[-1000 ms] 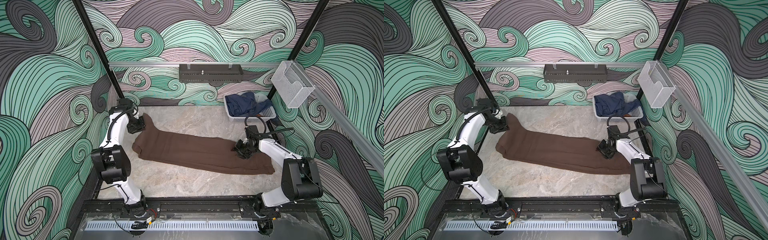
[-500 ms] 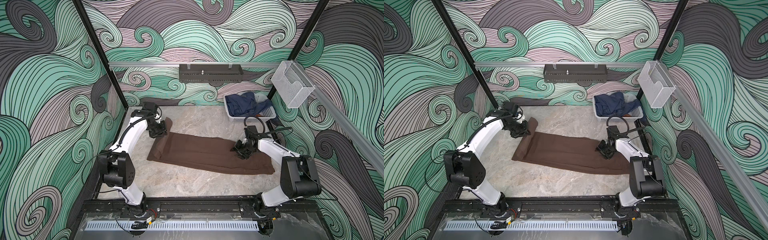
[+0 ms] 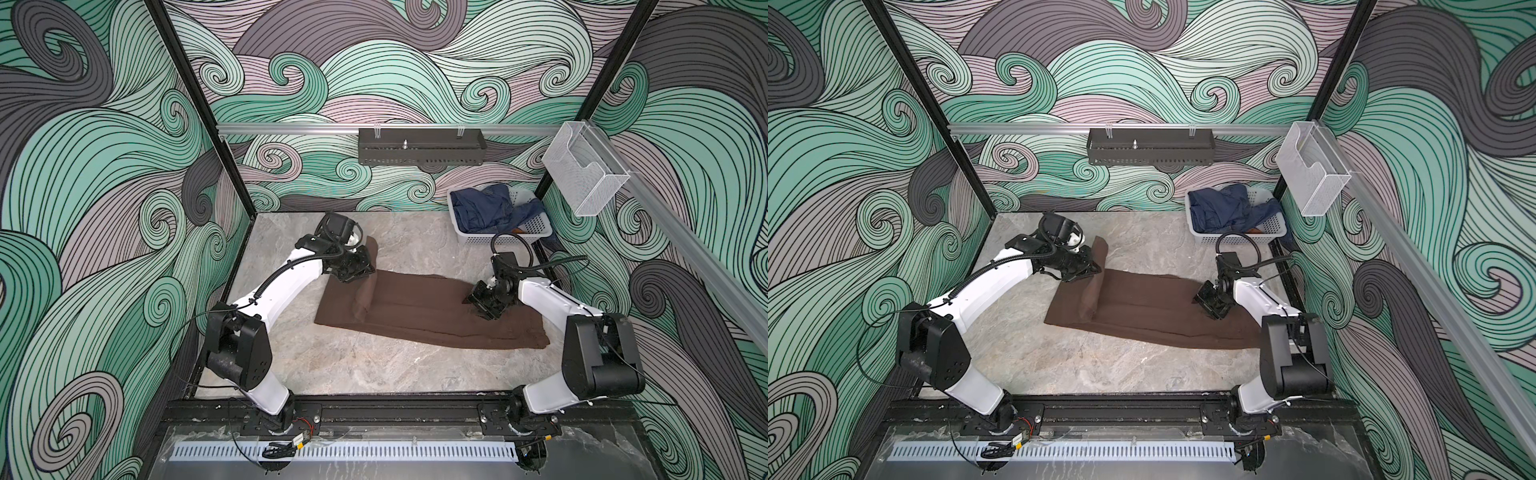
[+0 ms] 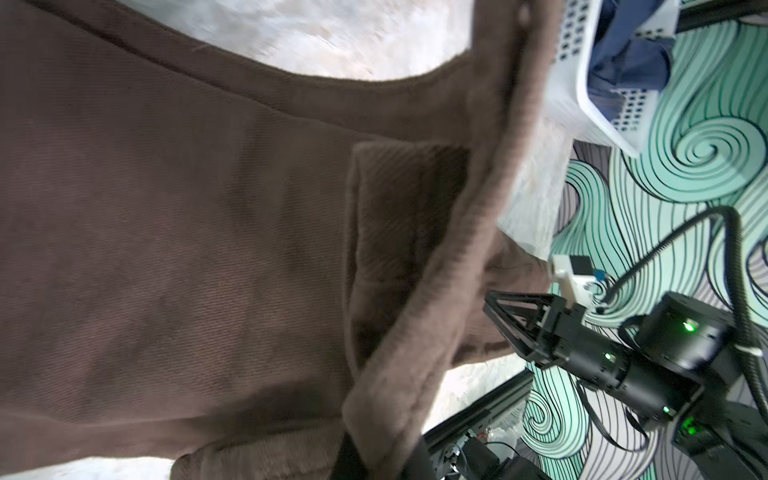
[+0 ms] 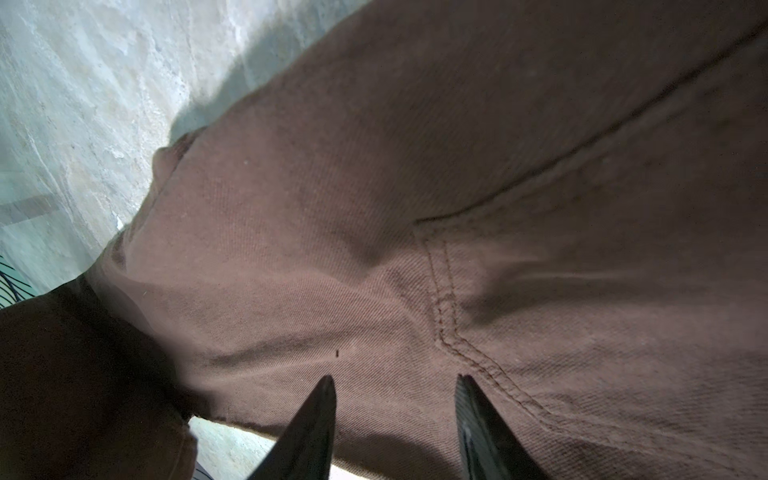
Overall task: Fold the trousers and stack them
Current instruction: 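Carry the leg end over toward the right gripper, folding the strip in half, then lay the leg end onto the strip near the right gripper and release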
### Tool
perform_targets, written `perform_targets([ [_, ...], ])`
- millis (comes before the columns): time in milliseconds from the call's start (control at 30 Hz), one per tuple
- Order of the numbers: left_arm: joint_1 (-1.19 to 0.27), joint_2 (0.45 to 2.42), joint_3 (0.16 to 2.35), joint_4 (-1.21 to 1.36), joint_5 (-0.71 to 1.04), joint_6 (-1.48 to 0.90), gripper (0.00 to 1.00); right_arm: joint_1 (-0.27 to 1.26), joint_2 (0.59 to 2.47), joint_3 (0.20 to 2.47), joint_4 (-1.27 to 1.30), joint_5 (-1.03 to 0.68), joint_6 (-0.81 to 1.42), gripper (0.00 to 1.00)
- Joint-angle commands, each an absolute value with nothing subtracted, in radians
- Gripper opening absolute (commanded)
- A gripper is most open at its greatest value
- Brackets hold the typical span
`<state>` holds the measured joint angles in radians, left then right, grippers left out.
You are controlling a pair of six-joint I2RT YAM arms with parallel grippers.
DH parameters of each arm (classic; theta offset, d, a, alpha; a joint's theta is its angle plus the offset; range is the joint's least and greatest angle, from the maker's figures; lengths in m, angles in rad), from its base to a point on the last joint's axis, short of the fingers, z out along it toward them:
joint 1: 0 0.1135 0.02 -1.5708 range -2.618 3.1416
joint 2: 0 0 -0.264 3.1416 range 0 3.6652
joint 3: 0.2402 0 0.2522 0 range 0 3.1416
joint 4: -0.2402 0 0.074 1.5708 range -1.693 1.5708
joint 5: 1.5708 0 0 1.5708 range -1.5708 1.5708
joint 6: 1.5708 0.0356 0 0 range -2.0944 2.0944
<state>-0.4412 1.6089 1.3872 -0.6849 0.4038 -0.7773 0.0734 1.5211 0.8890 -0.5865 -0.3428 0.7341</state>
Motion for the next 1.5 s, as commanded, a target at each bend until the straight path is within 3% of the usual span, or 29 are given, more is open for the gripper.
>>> perform_targets([
  [0, -0.485, 1.634, 1.417, -0.604, 0.405, -0.855, 0.00, 0.069, 1.499, 0.867, -0.610, -0.343, 0.723, 0.49],
  [967, -0.635, 1.840, 1.452, -0.555, 0.391, -0.942, 0.00, 0.048, 1.473, 0.837, -0.623, -0.332, 0.710, 0.49],
  [1133, -0.653, 1.873, 1.460, -0.529, 0.399, -0.966, 0.11, 0.046, 1.474, 0.838, -0.624, -0.336, 0.710, 0.49],
  [1367, -0.663, 1.859, 1.508, -0.533, 0.427, -0.950, 0.55, 0.045, 1.447, 0.860, -0.661, -0.322, 0.702, 0.49],
  [1467, -0.656, 1.803, 1.527, -0.543, 0.424, -0.925, 0.61, 0.046, 1.412, 0.882, -0.694, -0.311, 0.698, 0.50],
])
